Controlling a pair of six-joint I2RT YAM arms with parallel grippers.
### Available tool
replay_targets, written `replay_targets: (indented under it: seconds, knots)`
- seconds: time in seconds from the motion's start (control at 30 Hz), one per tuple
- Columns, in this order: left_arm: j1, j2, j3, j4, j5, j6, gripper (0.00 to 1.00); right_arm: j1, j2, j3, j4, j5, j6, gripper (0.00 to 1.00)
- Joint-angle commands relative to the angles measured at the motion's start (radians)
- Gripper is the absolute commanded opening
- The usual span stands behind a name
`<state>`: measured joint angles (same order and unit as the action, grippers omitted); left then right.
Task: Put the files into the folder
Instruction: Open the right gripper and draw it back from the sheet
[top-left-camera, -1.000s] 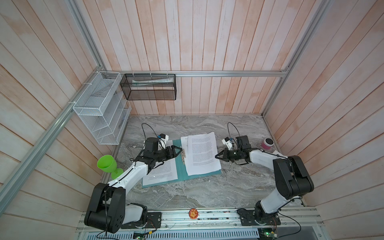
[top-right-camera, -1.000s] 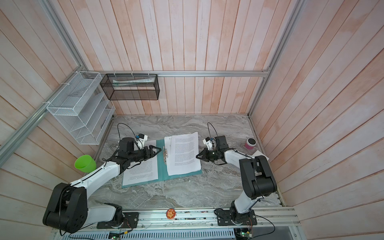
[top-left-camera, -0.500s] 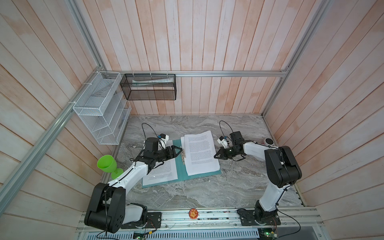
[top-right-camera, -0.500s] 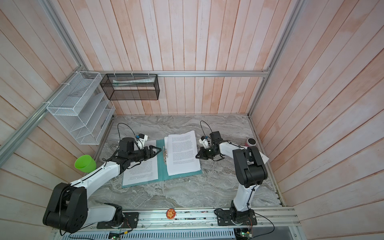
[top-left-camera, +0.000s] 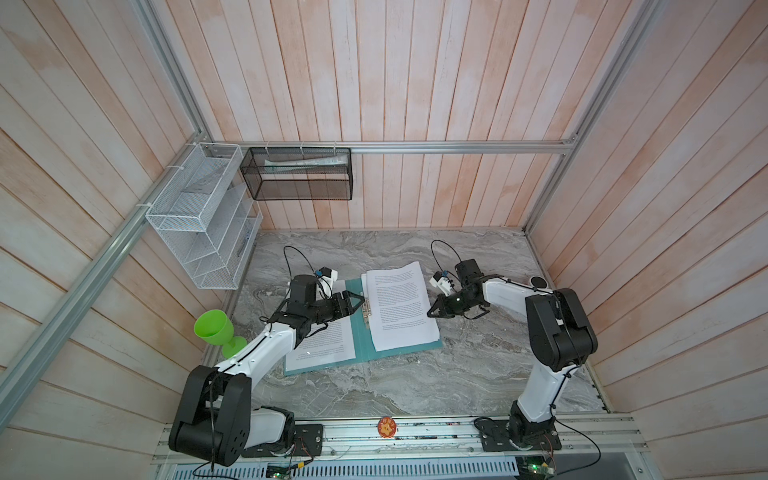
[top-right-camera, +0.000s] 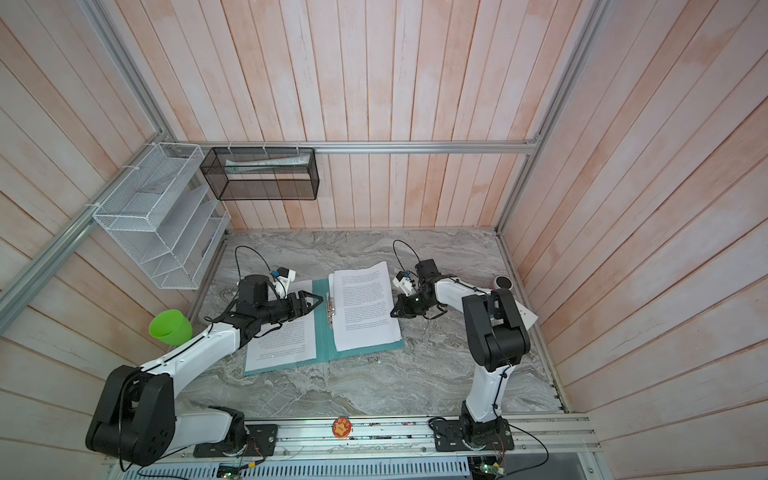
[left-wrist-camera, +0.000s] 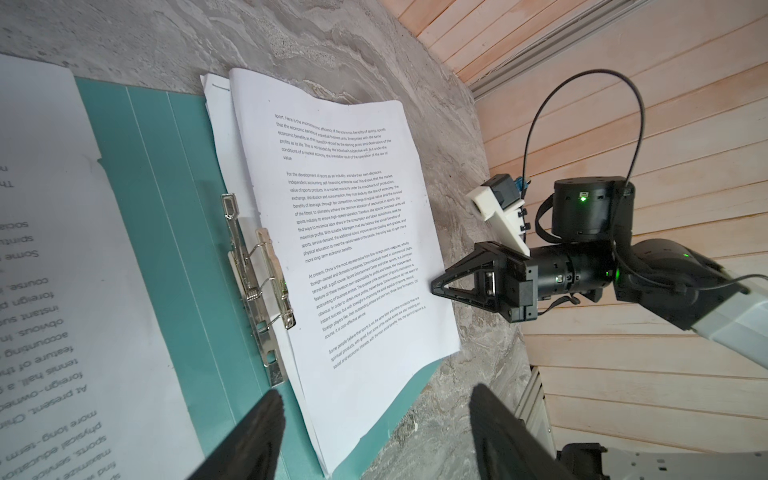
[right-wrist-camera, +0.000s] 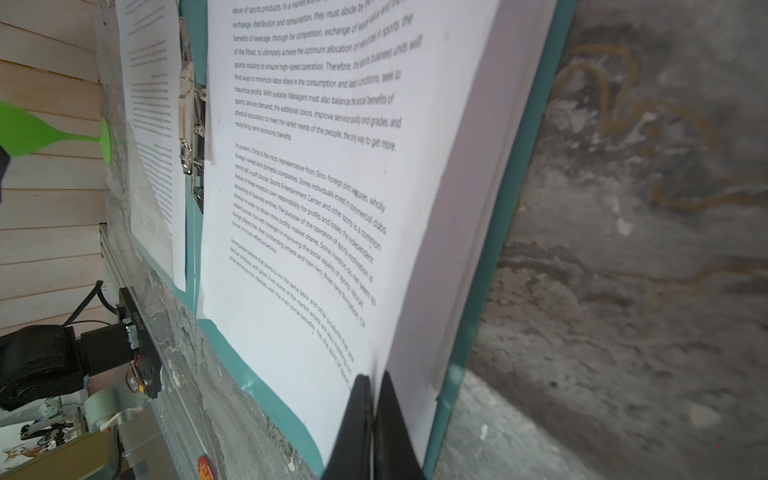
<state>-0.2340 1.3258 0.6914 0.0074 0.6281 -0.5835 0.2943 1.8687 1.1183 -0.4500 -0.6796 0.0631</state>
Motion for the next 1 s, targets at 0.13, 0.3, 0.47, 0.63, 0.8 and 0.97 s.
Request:
replay_targets:
  seconds: [0.13,0.3,0.47,0.63,0.8,0.97]
  knots:
    - [0.004,0.016,0.001,0.018,0.013,0.014,0.73,0.02,0.055,0.059,-0.076,0.011,-0.056,0.0]
    - [0.004,0.018,0.001,0.019,0.012,0.014,0.73,0.032,0.073,0.088,-0.083,0.02,-0.046,0.0]
    - [0.004,0.013,-0.003,0.012,0.002,0.013,0.73,0.033,0.065,0.082,-0.068,0.012,0.017,0.0]
    - [0.004,0.015,-0.006,0.01,-0.004,0.014,0.73,0.037,0.046,0.062,-0.052,0.016,0.043,0.16]
    - [0.004,0.015,-0.006,0.016,-0.005,0.01,0.73,0.036,0.016,0.055,-0.051,0.062,0.06,0.38]
    - [0.004,0.011,-0.003,0.011,-0.008,0.011,0.73,0.037,-0.021,0.055,-0.065,0.082,0.078,0.56]
